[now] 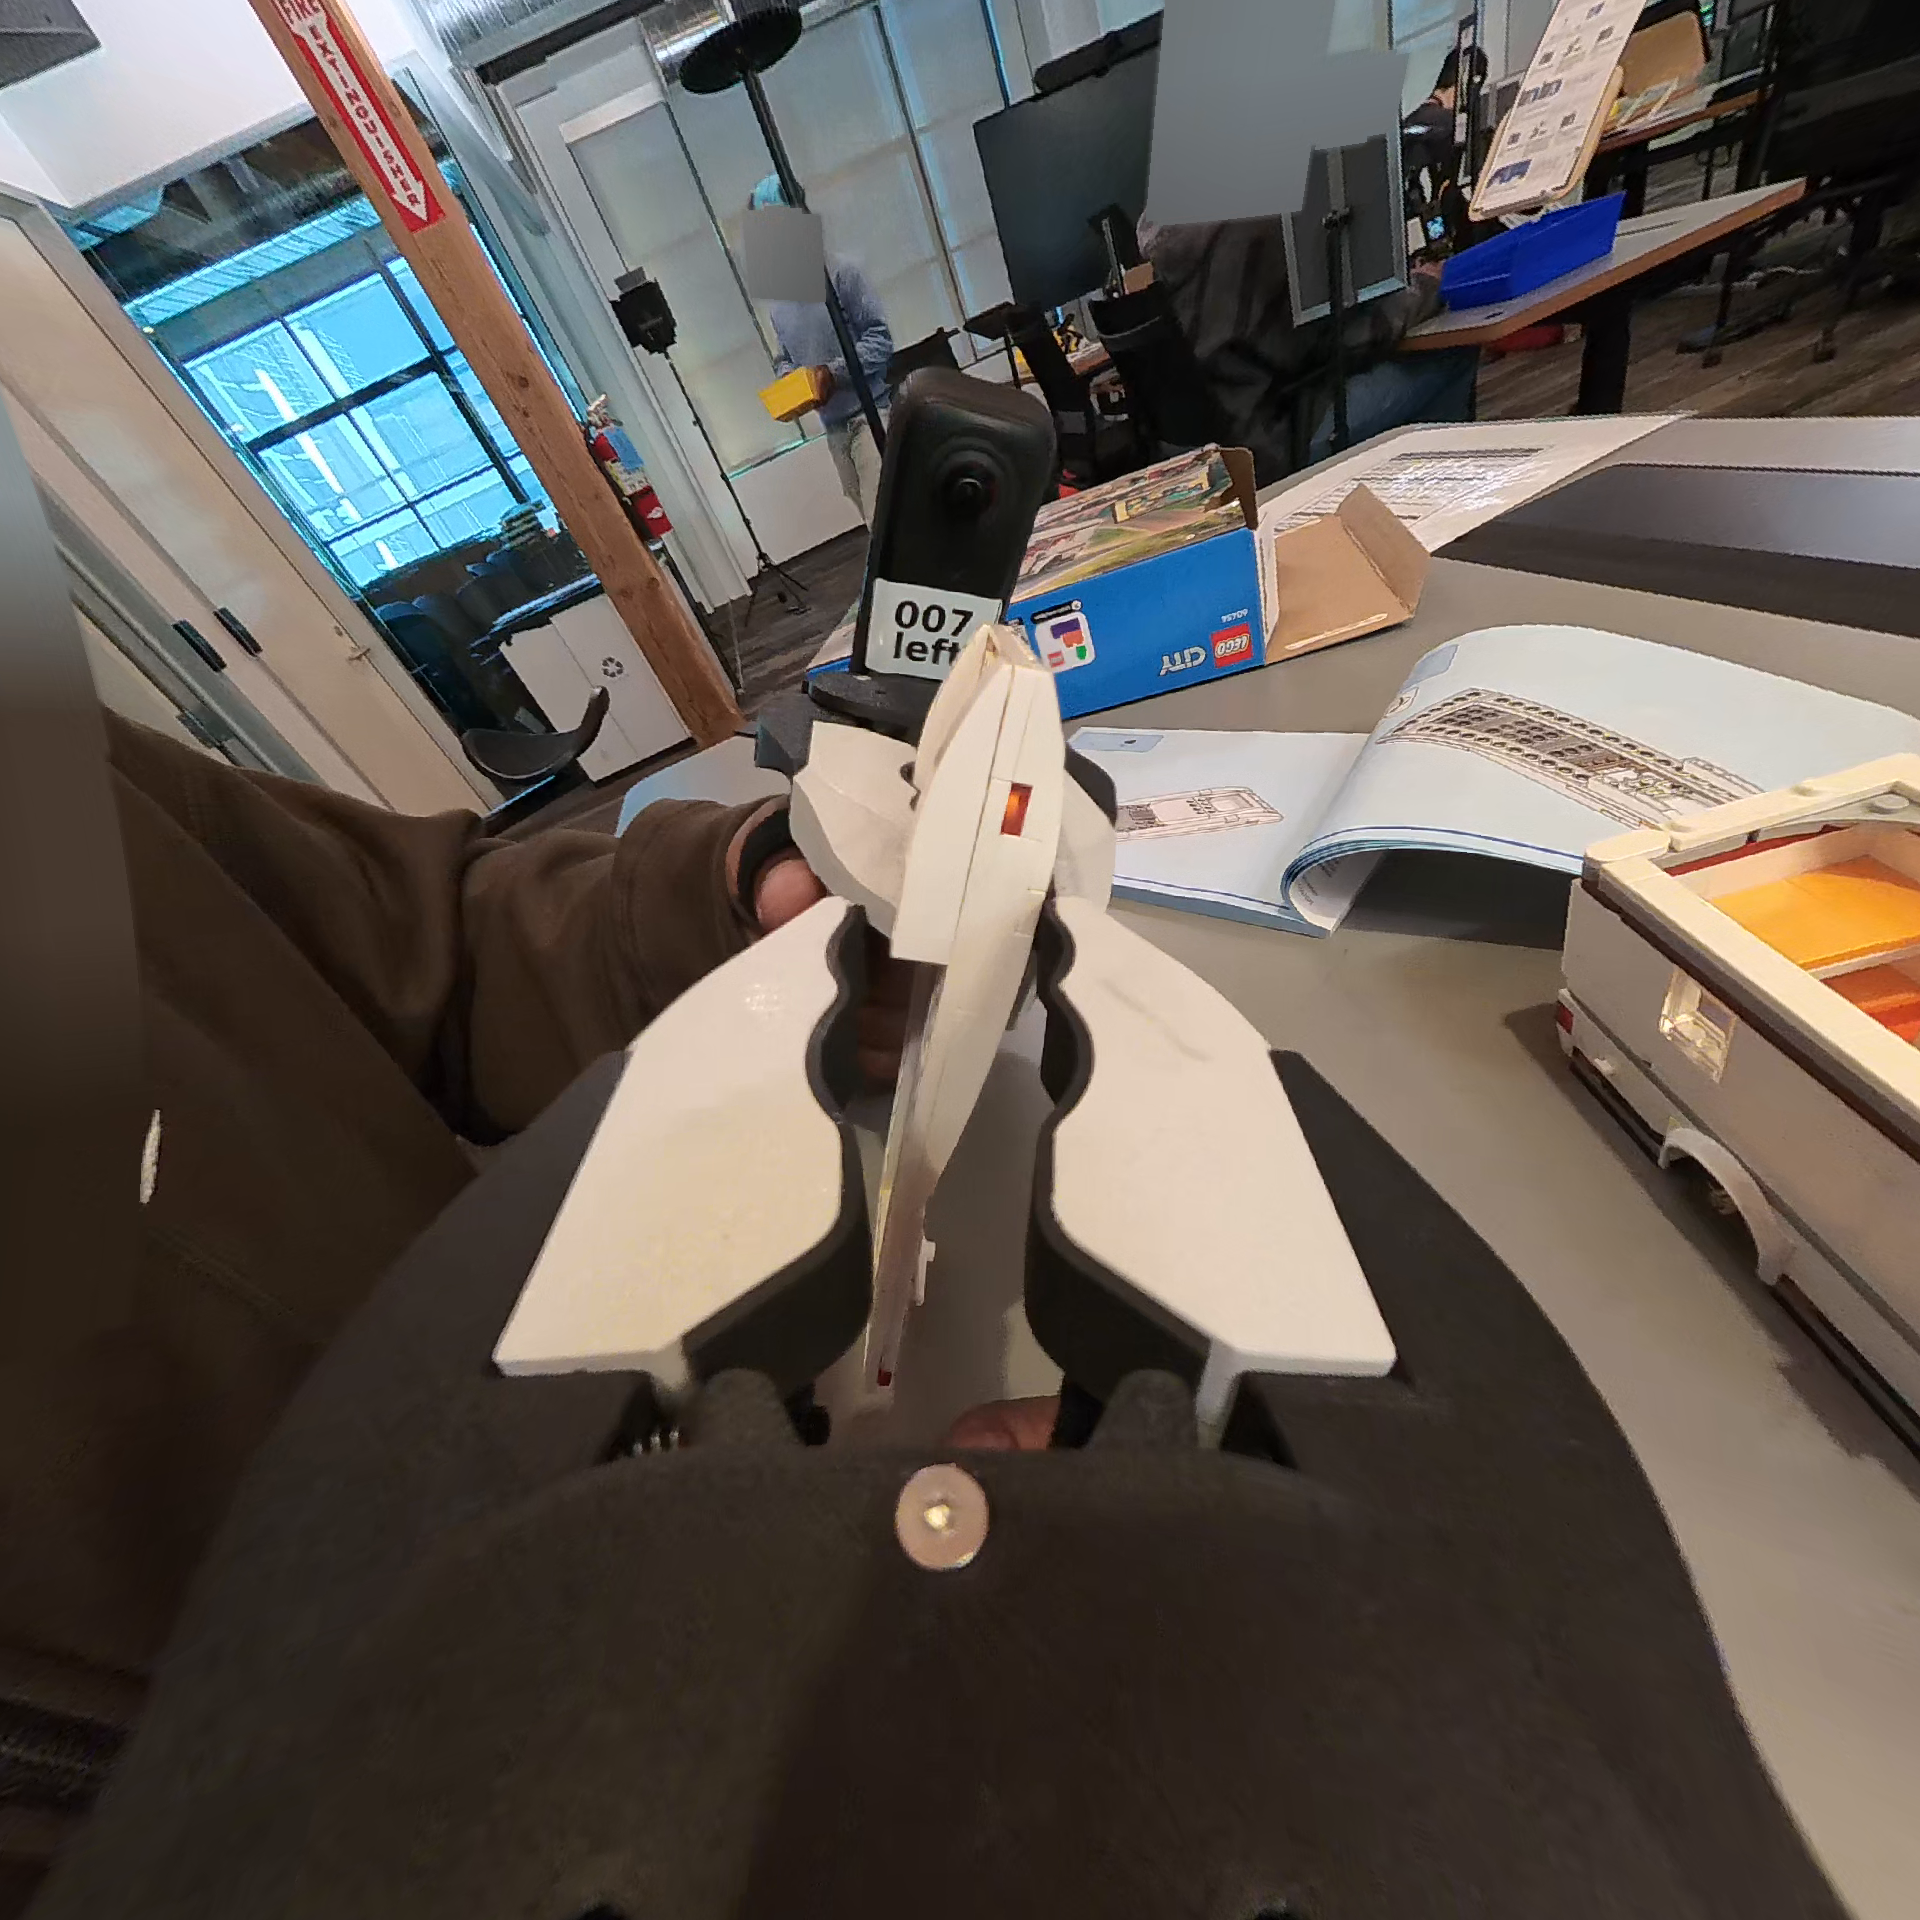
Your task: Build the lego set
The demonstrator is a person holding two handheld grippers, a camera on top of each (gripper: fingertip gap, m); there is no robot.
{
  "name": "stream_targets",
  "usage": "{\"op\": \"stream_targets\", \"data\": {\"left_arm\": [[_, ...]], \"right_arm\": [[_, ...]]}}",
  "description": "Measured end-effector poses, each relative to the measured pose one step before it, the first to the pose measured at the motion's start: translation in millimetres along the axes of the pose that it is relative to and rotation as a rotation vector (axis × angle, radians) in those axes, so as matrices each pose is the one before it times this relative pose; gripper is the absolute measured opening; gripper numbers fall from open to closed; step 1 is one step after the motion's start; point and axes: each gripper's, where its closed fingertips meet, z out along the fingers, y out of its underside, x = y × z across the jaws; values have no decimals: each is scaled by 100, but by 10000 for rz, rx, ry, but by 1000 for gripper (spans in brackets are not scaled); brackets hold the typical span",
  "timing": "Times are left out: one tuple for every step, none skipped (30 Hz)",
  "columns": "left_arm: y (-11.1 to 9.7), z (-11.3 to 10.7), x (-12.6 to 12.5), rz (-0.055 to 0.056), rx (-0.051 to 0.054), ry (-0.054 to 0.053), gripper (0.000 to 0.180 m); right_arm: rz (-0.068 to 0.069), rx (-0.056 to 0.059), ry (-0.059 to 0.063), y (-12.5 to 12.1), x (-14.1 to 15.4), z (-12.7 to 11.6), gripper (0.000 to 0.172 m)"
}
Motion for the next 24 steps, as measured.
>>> {"op": "stream_targets", "data": {"left_arm": [[10,4,148,2,-8,90,23],[-11,11,120,-6,-9,61,23],[19,9,56,12,-23,24,23],[47,10,45,-1,-39,16,23],[48,11,-35,24,-30,-34,23],[26,-7,-15,16,-11,-17,23],[-6,10,11,16,-3,-12,23],[-12,19,3,39,-6,-35,23],[-33,33,-8,32,-1,-58,23],[0,3,-33,29,-21,-60,23],[11,-11,-35,14,-19,-46,23],[44,-14,-86,12,-39,-79,23],[69,-30,-143,19,-82,-110,23],[44,8,-163,24,-87,-167,22],[12,30,-124,6,-86,-183,22],[40,36,-121,18,-116,-206,23],[26,14,-191,60,-114,-287,23],[32,-8,-229,58,-123,-328,23],[46,-31,-157,62,-140,-295,23],[46,-28,-176,21,-161,-365,23],[75,-18,-109,78,-191,-361,23],[110,-8,20,196,-204,-288,23],[158,0,26,226,-213,-249,23],[199,-2,8,195,-205,-190,23]], "right_arm": [[6,54,-99,-29,-112,-35,30],[30,62,-119,-34,-113,-42,29],[52,33,-119,-4,-88,-36,27],[26,2,-90,39,-43,-33,26],[-14,-17,-21,56,5,-14,26],[-25,-12,-3,42,1,-10,26],[1,-5,-26,10,-14,-11,26],[21,11,-56,-8,-16,-17,26],[37,26,-72,-25,3,-25,25],[50,5,-68,15,16,-12,25],[28,-6,-62,32,29,6,25],[22,-32,-42,62,66,5,25],[30,-74,-24,106,107,7,25],[-18,-60,-9,67,130,-8,25],[-23,-49,-19,36,117,-46,26],[7,-111,-27,43,102,-47,26],[-40,-202,43,84,158,-28,27],[-148,-239,137,93,212,-1,31],[-229,-274,181,109,193,34,42],[-278,-292,175,130,139,67,49],[-281,-188,193,-28,150,24,56],[-242,-59,131,-175,69,-57,61],[-205,-45,-20,-184,-120,-98,54],[-156,-125,-50,-85,-96,-58,52]]}}
